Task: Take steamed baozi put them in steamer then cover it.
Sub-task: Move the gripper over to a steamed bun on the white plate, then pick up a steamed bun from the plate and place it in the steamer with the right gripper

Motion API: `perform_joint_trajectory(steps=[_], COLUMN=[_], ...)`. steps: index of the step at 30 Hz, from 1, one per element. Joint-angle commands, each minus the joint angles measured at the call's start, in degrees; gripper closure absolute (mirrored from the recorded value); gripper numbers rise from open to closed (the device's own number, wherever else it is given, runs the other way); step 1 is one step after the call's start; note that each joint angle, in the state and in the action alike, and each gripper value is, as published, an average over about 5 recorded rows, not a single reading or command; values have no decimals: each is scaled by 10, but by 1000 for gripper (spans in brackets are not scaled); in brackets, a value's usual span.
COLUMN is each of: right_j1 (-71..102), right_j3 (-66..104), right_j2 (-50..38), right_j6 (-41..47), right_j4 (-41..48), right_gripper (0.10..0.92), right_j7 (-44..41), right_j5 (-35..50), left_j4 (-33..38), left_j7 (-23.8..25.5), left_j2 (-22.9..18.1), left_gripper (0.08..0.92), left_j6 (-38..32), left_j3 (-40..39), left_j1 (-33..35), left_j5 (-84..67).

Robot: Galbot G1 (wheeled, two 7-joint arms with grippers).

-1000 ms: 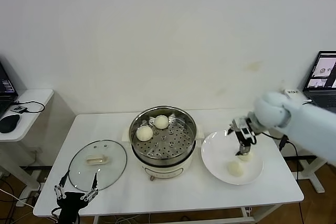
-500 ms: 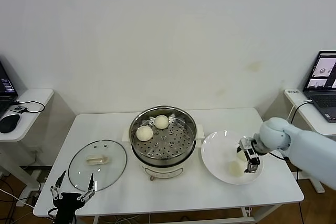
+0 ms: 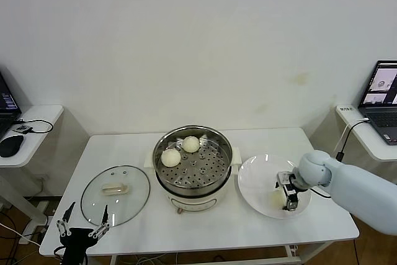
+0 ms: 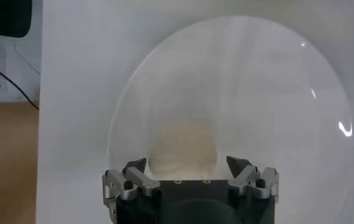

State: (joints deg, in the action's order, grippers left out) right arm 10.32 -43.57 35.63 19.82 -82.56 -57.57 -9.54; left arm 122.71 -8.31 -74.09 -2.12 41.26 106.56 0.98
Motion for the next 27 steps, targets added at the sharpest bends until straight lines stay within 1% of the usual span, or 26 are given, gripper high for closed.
perform_joint_trajectory(steps=[1, 8, 18, 22, 27], right_j1=[12, -58, -243, -326, -412], right_j3=[8, -11, -43, -81, -139], right_j2=[10, -6, -26, 2, 72], right_j6=[0, 4, 19, 20, 26], right_j4=[10, -6, -26, -19, -13], right_gripper=[300, 355, 364, 364, 364], right_j7=[-2, -28, -66, -59, -42], right_j5=[-4, 22, 108, 148, 184], left_j4=[-1, 0, 2, 5, 4], left_j7=[0, 0, 0, 0, 0], left_j2=[-1, -1, 1, 4, 6], left_gripper=[177, 177, 177, 177, 177], left_j6=[0, 0, -1, 0, 0], left_j3=[0, 0, -3, -3, -5], left_j1=[0, 0, -4, -6, -10], left_j5=[0, 0, -1, -3, -3])
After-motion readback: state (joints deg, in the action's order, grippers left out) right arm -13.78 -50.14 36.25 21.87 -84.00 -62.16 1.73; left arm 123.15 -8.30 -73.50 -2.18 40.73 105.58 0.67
